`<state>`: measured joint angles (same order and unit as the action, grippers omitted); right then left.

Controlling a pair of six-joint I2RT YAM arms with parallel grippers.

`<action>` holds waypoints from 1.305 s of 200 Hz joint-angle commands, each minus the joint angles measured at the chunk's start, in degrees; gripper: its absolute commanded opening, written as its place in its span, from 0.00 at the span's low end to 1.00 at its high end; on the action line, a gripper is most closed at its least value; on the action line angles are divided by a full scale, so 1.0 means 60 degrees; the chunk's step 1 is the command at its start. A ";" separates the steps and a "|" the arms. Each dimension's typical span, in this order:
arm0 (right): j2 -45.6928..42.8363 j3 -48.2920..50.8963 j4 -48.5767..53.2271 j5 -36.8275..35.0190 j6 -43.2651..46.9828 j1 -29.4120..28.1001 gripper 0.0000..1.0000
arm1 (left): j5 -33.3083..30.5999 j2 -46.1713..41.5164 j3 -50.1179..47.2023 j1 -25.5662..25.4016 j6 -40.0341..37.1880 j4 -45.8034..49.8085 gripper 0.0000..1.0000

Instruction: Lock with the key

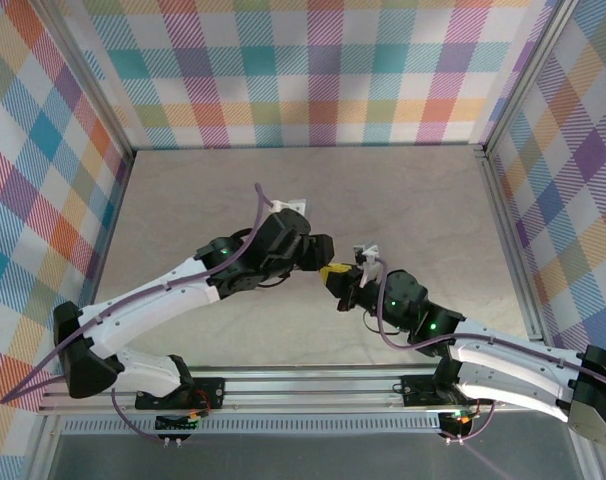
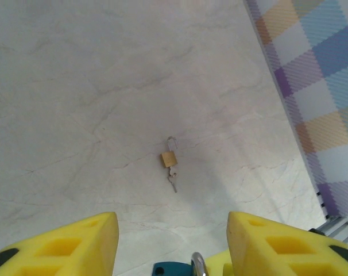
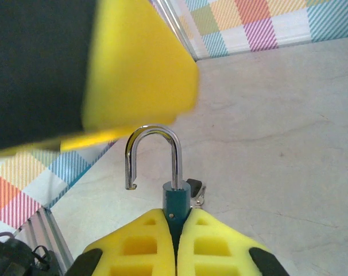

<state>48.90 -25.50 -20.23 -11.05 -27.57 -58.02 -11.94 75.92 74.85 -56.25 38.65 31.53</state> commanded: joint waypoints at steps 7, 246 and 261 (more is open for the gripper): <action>-0.0425 0.0192 0.0122 0.0613 0.0353 0.0090 0.00 | 0.1011 -0.0748 -0.0207 0.0712 -0.0597 0.0152 0.57; -0.1292 0.0032 0.1516 0.3343 0.0893 0.0822 0.00 | 0.8162 -0.0445 -0.0235 0.2490 -0.4139 0.1626 0.38; -0.1321 0.0073 0.1498 0.3336 0.0926 0.0822 0.00 | 0.8255 -0.0386 -0.0338 0.2487 -0.3957 0.1324 0.38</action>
<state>42.22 -24.40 -10.59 7.68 -23.24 -53.56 35.55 73.06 73.21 -42.06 15.53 39.57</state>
